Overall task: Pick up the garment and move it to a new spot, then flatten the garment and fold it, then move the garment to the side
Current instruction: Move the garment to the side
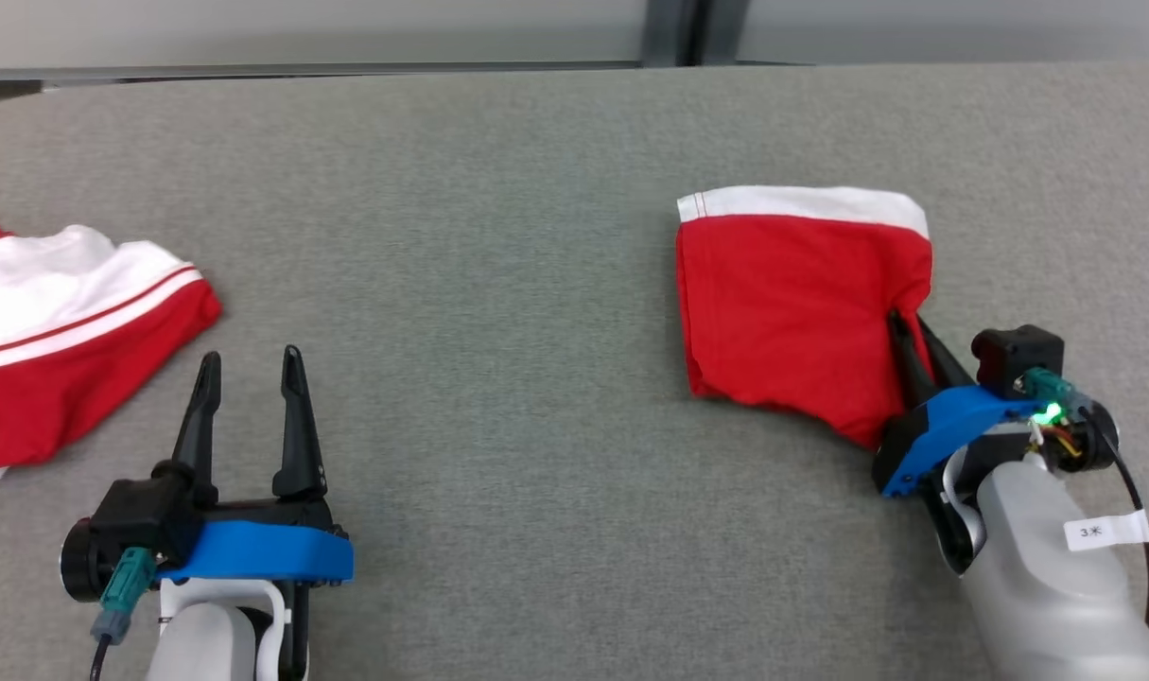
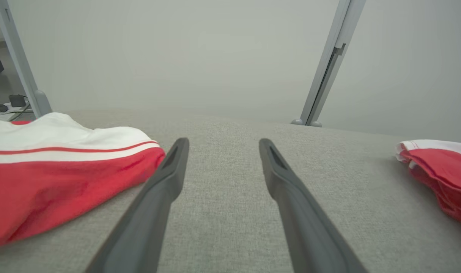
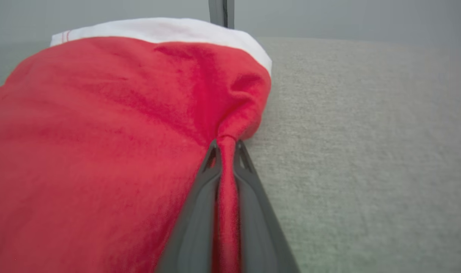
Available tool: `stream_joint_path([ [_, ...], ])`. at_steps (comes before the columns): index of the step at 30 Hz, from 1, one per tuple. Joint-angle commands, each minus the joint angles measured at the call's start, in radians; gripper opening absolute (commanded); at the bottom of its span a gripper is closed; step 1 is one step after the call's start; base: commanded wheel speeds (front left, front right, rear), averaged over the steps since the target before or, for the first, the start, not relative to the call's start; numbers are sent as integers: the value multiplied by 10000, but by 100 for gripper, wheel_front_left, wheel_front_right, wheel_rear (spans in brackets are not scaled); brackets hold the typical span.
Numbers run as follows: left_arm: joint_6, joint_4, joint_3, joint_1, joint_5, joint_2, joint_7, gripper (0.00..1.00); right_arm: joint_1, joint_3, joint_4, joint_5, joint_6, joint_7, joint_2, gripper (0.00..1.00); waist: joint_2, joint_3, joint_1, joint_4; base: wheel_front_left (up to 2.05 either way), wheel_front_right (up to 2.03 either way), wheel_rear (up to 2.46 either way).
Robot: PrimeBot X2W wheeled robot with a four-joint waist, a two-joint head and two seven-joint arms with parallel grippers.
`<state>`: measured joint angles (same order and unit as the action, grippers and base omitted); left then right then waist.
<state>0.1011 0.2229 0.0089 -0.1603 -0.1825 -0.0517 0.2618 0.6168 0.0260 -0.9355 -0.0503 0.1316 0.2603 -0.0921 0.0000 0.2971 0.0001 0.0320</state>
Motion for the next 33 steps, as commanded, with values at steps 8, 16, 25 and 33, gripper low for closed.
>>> stream_joint_path([
  [8,129,-432,-15,-720,215,-280,47,100,-222,33,2026,-238,-11,59,-528,0,0,912,-1,-1443,0,0,0],
  [16,204,-694,-118,-1443,280,-539,47,100,37,49,3279,-91,-10,60,-1053,0,0,1609,-1,-1957,0,0,0],
  [25,231,-956,-204,-1826,248,-720,47,100,1712,-629,3151,426,-10,-478,-2173,0,0,2304,-1,-1767,0,0,0],
  [33,228,-1082,-310,-2082,190,-785,47,100,2885,-212,2574,665,-11,-1277,-3809,0,0,2949,-1,-1281,0,0,0],
])
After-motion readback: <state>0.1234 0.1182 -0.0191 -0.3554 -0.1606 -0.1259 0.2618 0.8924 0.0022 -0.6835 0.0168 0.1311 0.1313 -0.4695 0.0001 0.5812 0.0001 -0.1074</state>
